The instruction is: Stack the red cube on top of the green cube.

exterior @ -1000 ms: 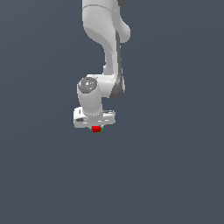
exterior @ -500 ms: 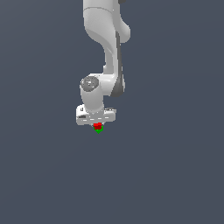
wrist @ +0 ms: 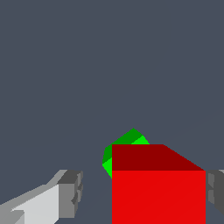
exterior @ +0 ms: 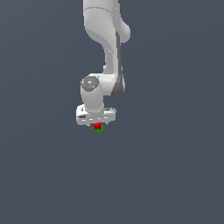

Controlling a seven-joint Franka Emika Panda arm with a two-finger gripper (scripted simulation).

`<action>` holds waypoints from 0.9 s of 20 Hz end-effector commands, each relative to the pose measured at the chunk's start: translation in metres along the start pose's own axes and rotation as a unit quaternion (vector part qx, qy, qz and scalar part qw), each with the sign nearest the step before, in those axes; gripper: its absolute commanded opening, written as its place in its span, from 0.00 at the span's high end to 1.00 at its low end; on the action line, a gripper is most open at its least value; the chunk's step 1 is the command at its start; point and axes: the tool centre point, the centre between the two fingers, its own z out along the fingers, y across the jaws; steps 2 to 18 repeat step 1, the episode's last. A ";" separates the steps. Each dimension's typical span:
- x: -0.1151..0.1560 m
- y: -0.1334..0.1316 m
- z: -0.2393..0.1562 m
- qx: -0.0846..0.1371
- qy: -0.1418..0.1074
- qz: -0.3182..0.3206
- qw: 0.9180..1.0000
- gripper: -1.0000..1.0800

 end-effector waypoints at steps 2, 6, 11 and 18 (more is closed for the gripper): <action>0.000 0.000 0.000 0.000 0.000 0.000 1.000 0.04; 0.000 0.000 0.000 0.000 0.000 0.000 1.000 0.04; 0.000 0.000 0.000 0.000 0.000 0.000 1.000 0.04; 0.000 0.000 0.000 0.000 0.000 0.000 1.000 0.04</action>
